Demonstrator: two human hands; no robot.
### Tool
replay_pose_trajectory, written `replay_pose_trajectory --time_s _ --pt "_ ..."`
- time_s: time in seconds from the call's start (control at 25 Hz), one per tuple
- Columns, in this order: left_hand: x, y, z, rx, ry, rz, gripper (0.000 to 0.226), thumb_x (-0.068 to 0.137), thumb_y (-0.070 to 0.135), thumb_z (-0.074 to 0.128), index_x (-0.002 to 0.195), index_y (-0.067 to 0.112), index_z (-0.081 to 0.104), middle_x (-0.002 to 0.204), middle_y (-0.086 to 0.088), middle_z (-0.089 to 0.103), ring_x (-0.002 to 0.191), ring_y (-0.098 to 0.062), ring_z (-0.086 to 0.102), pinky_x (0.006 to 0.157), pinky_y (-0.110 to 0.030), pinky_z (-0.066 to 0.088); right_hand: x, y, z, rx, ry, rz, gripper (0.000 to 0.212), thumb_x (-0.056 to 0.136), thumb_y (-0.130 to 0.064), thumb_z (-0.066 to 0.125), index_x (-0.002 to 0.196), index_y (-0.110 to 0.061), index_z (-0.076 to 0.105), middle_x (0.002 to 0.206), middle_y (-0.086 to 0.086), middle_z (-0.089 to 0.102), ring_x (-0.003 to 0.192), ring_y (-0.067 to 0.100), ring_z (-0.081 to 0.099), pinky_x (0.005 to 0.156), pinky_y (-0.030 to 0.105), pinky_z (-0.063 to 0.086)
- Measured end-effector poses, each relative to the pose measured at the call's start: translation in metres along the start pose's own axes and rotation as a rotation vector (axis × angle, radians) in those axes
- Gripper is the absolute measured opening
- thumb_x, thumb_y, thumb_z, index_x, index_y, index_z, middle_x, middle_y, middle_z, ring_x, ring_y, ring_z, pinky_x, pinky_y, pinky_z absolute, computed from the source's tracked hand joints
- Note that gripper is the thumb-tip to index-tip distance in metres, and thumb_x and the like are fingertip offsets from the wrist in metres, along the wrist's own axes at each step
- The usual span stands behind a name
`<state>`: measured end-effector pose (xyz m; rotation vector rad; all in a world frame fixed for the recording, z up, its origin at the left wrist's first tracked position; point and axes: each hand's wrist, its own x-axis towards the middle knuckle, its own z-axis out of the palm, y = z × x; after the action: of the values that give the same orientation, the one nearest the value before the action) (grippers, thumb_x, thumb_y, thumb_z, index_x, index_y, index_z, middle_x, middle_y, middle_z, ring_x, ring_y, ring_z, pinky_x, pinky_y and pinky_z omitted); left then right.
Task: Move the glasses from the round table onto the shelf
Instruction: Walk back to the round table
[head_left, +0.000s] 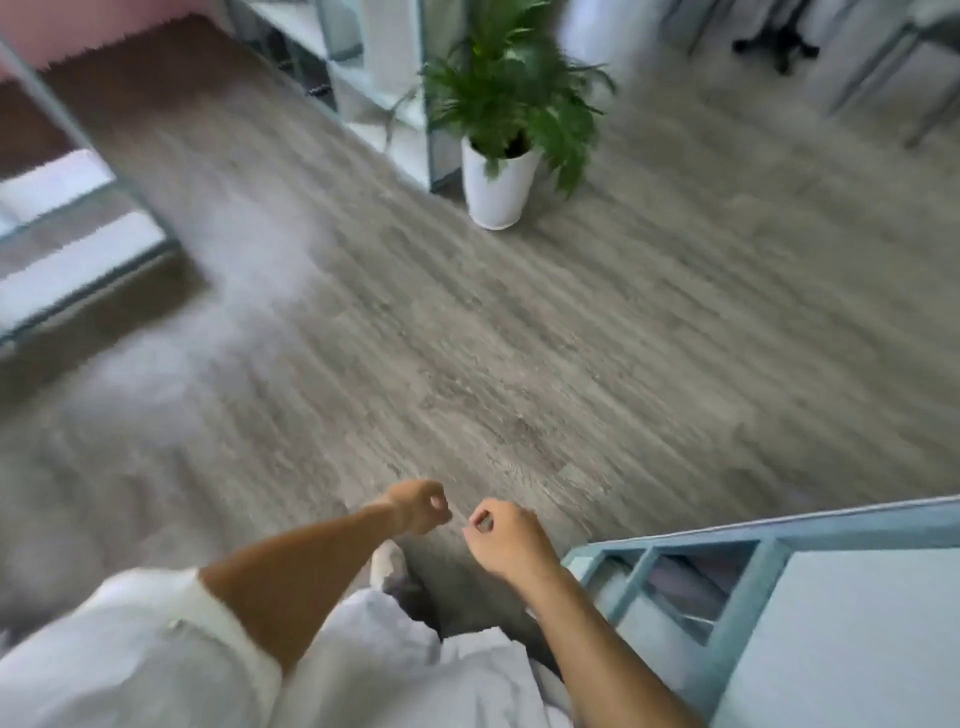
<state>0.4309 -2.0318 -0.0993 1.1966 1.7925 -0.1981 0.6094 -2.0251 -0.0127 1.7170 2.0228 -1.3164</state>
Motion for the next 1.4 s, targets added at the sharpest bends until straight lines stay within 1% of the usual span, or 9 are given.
replay_pose_trajectory --time_s 0.04,0.16,0.36,0.44,0.52,0.68,0.84,1.12,1.4 --pt "0.01 -0.004 -0.017 -0.005 -0.017 0.014 0.005 0.087 0.037 0.062 0.09 0.034 0.062 0.093 0.005 0.061 0.082 -0.016 0.062 0.067 -0.024 0.05 0.019 -0.012 -0.01 0.057 0.024 0.047 0.015 0.087 -0.031 0.058 0.096 -0.023 0.068 0.102 0.003 0.073 0.095 0.024 0.066 0.082 0.034 0.056" --pt "0.054 -0.01 -0.069 0.044 -0.069 0.01 0.014 0.083 0.036 0.064 0.073 0.03 0.057 0.082 -0.001 0.063 0.087 -0.03 0.069 0.076 -0.033 0.057 0.068 -0.034 -0.044 0.148 0.062 0.159 0.018 0.088 -0.025 0.058 0.1 -0.021 0.071 0.106 0.004 0.073 0.098 0.025 0.066 0.08 0.03 0.052" --pt "0.138 0.037 -0.158 0.093 -0.14 0.045 0.015 0.087 0.022 0.065 0.074 0.021 0.059 0.07 -0.007 0.063 0.065 -0.024 0.062 0.064 -0.029 0.05 0.149 -0.045 -0.098 0.223 0.108 0.235 0.016 0.086 -0.026 0.055 0.092 -0.023 0.07 0.102 0.006 0.072 0.096 0.028 0.066 0.078 0.029 0.05" --pt "0.176 0.078 -0.193 0.067 -0.129 0.066 0.014 0.086 0.019 0.064 0.073 0.019 0.06 0.068 -0.006 0.061 0.053 -0.017 0.056 0.059 -0.028 0.047 0.193 -0.041 -0.126 0.213 0.114 0.264 0.014 0.087 -0.025 0.051 0.086 -0.021 0.065 0.092 0.011 0.068 0.088 0.032 0.063 0.063 0.027 0.044" --pt "0.216 0.123 -0.229 0.098 -0.132 0.107 0.011 0.088 0.026 0.06 0.078 0.022 0.061 0.075 -0.005 0.065 0.057 -0.015 0.06 0.056 -0.025 0.05 0.241 -0.034 -0.164 0.211 0.098 0.275 0.011 0.087 -0.022 0.052 0.085 -0.019 0.062 0.088 0.012 0.065 0.078 0.031 0.058 0.052 0.025 0.037" --pt "0.292 0.213 -0.306 0.157 -0.113 0.17 0.01 0.088 0.033 0.058 0.082 0.027 0.061 0.078 0.0 0.067 0.072 -0.02 0.067 0.067 -0.028 0.055 0.339 -0.019 -0.276 0.187 0.092 0.249 0.023 0.084 -0.02 0.056 0.101 -0.019 0.072 0.108 0.008 0.073 0.1 0.029 0.067 0.078 0.03 0.052" --pt "0.359 0.309 -0.379 0.057 -0.041 0.14 0.011 0.082 0.035 0.064 0.072 0.029 0.061 0.078 -0.003 0.073 0.07 -0.023 0.068 0.064 -0.028 0.052 0.419 -0.007 -0.403 0.224 0.17 0.238 0.016 0.087 -0.024 0.057 0.097 -0.022 0.07 0.102 0.003 0.073 0.092 0.024 0.067 0.07 0.027 0.05" --pt "0.508 0.485 -0.477 0.011 -0.055 0.24 0.013 0.082 0.032 0.065 0.071 0.03 0.06 0.075 0.002 0.066 0.067 -0.018 0.059 0.072 -0.029 0.051 0.563 0.031 -0.569 0.221 0.175 0.29 0.014 0.08 -0.029 0.06 0.09 -0.026 0.069 0.095 -0.001 0.075 0.091 0.023 0.068 0.08 0.032 0.056" --pt "0.677 0.671 -0.602 0.135 -0.123 0.324 0.014 0.083 0.032 0.065 0.071 0.031 0.06 0.081 -0.002 0.07 0.077 -0.022 0.066 0.075 -0.028 0.053 0.72 0.062 -0.793 0.213 0.243 0.36 0.019 0.086 -0.03 0.056 0.095 -0.022 0.07 0.101 0.002 0.074 0.097 0.025 0.067 0.079 0.032 0.054"
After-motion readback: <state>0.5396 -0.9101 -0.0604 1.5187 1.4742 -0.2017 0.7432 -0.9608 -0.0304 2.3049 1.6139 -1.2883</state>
